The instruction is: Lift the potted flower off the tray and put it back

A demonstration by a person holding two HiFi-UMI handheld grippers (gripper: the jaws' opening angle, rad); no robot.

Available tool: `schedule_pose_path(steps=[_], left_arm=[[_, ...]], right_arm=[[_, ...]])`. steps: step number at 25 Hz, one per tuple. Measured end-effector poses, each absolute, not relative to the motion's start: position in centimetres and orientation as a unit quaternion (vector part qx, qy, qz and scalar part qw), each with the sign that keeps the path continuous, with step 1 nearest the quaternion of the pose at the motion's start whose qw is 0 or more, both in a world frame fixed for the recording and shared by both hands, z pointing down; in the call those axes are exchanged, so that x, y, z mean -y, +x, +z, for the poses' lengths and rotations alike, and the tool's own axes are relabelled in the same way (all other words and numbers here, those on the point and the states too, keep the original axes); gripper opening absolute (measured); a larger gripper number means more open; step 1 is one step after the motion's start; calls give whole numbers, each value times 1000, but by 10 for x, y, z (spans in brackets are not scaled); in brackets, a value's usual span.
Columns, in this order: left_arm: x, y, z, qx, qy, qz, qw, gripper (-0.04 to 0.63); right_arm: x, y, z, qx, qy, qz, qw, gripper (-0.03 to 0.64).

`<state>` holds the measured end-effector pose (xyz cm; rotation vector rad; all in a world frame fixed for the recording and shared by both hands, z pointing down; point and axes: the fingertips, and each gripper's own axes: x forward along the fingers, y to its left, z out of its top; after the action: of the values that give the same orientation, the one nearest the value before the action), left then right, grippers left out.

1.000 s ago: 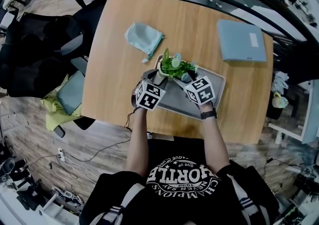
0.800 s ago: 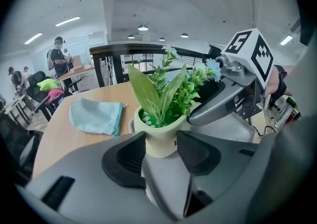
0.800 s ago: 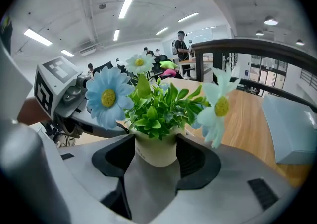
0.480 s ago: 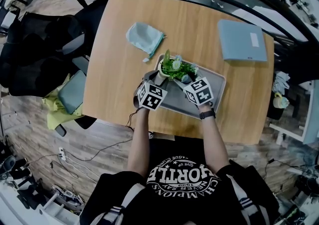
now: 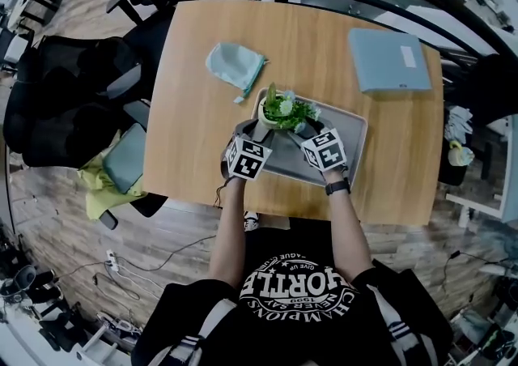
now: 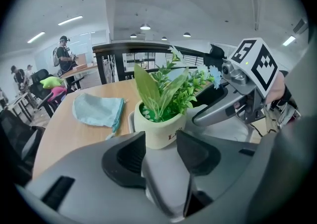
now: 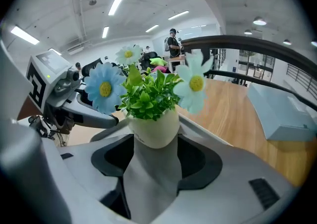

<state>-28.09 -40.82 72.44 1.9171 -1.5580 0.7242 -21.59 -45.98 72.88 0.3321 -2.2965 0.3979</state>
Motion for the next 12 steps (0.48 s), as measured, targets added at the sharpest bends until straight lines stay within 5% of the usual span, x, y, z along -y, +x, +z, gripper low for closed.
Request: schedule_pose_path(steps=[12], left_arm=[[394,-274,678,578,739,254,235,184]], right_arm=[[457,-172,688,900,228,179,327,256]])
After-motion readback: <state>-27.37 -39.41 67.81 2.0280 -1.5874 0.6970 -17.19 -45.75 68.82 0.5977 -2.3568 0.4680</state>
